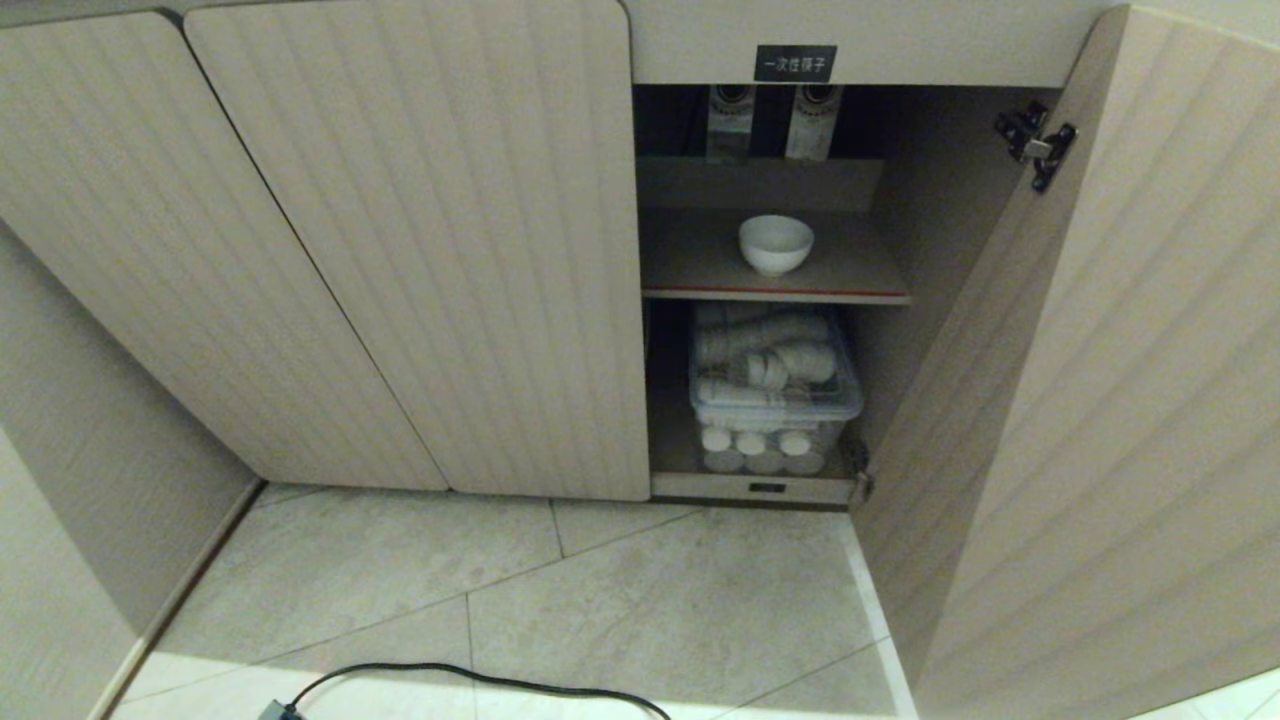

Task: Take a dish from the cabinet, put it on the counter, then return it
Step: Close the cabinet door

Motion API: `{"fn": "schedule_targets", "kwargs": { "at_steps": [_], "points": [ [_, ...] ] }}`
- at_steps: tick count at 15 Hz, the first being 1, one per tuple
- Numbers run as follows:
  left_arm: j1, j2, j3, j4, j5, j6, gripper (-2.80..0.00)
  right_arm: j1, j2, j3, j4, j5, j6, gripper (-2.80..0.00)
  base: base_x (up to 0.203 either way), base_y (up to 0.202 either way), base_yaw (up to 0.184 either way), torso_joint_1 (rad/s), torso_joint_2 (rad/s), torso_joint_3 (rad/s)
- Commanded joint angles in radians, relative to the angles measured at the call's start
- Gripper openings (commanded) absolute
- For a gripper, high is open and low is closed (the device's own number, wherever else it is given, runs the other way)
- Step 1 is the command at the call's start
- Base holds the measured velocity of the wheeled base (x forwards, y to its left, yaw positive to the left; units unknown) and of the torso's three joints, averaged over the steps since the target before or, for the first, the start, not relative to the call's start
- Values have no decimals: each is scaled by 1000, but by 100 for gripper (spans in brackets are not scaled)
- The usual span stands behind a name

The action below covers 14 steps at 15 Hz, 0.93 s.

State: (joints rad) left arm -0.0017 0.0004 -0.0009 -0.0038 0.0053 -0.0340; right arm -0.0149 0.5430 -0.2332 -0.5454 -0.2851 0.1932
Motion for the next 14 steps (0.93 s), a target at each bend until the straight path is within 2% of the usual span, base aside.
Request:
{"fn": "schedule_targets", "kwargs": {
  "at_steps": [1,7,14],
  "points": [
    [0,0,1,-1,1,-1,-280,3,0,3,-4,0,2,-280,0,0,0,0,0,0],
    [0,0,1,-1,1,0,-280,35,5,32,-51,3,3,-280,0,0,0,0,0,0],
    [0,0,1,-1,1,0,-280,49,9,60,-74,109,0,-280,0,0,0,0,0,0]
  ]
}}
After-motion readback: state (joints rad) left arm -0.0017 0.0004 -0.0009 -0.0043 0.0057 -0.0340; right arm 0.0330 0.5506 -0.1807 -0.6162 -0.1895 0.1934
